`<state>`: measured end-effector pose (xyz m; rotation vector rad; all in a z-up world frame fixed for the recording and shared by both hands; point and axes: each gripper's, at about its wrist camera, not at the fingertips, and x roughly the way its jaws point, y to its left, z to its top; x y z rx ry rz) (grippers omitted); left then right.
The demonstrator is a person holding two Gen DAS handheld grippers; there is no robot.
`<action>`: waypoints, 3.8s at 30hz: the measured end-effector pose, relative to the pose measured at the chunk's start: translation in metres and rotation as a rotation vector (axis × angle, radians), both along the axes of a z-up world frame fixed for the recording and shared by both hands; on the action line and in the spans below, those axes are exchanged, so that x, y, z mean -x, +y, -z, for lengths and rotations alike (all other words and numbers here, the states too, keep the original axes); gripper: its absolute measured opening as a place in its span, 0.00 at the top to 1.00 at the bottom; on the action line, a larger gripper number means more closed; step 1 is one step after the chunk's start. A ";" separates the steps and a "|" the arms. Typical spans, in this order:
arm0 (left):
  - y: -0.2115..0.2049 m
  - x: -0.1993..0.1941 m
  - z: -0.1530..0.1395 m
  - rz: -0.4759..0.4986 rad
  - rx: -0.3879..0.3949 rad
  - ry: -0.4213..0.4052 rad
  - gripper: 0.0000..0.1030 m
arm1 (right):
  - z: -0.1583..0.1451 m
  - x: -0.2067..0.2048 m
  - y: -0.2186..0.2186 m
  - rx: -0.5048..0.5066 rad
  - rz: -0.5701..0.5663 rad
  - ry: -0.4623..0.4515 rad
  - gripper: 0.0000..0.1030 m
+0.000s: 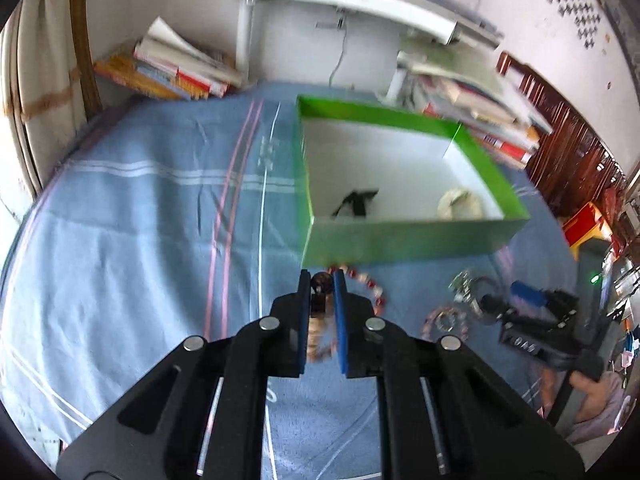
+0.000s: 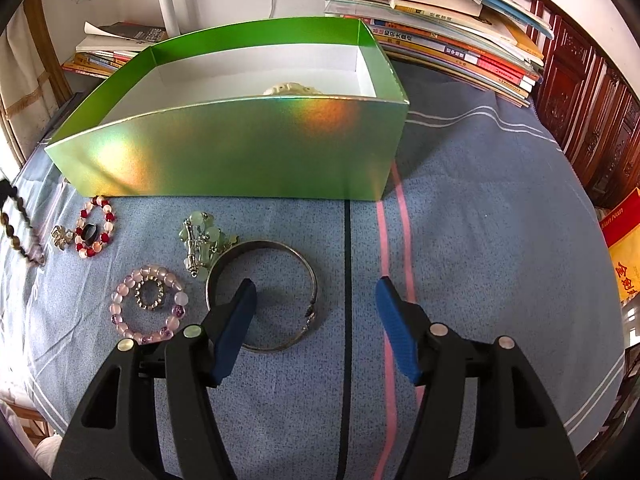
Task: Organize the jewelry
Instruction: 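Lift the wooden bracelet with the left tool while the right tool grasps the jade pendant, then lower both held items into the green box and open both tools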
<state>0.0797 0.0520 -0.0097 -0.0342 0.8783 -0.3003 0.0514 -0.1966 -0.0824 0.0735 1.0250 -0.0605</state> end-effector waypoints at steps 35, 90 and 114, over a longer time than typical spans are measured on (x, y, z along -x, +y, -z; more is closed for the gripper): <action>-0.039 0.014 0.081 0.123 -0.078 0.199 0.73 | -0.008 -0.035 0.047 0.021 -0.143 -0.006 0.45; -0.051 -0.003 -0.084 0.122 -0.075 -0.295 0.89 | -0.144 -0.018 0.006 0.005 -0.116 -0.398 0.91; -0.041 -0.095 -0.014 -0.029 -0.101 -0.080 0.61 | -0.090 -0.081 0.026 -0.054 -0.147 -0.243 0.54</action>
